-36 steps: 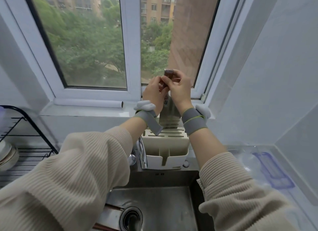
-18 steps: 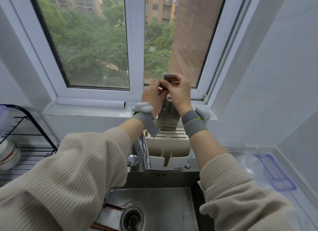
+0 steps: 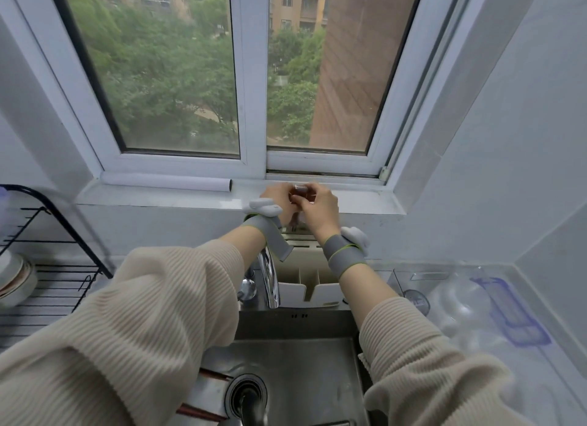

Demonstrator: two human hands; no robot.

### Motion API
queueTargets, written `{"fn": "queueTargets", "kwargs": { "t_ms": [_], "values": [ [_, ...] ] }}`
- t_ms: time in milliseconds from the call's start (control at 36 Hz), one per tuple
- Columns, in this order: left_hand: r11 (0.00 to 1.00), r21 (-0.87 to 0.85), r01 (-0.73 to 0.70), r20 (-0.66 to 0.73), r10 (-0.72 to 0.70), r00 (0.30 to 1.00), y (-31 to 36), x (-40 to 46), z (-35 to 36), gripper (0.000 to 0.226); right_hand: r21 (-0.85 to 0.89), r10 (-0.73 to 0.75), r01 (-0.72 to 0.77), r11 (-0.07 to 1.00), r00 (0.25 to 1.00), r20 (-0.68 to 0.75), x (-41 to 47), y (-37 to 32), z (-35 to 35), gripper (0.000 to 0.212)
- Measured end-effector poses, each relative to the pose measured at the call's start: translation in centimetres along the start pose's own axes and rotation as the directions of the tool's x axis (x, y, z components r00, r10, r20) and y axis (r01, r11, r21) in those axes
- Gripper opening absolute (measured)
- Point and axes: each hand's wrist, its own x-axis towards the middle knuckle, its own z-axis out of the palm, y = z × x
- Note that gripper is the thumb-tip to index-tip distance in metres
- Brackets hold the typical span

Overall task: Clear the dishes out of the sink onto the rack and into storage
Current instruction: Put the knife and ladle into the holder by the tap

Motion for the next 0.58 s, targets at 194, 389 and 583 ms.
{"fn": "queueTargets", "kwargs": {
  "t_ms": [194, 389, 583],
  "values": [
    [0.999, 0.021, 0.038, 0.021, -0.039, 0.999, -0.6, 0.1, -0.2, 0.024, 0.004, 0.014, -0.014, 1.0, 0.999, 0.039, 0.0, 0.7, 0.0, 0.022],
    [1.0, 0.022, 0.017, -0.037, -0.016, 0.999, 0.9, 0.2, -1.0, 0.032, 0.012, 0.002, -0.002, 1.0, 0.999, 0.047, -0.3, 0.3, -0.2, 0.022],
    [0.998, -0.026, -0.061, -0.119, 0.058, 0.991, 3.7, -1.1, -0.7, 0.038, 0.063, 0.009, -0.007, 0.998, 0.999, -0.031, -2.0, 1.2, -1.0, 0.022]
  ]
}}
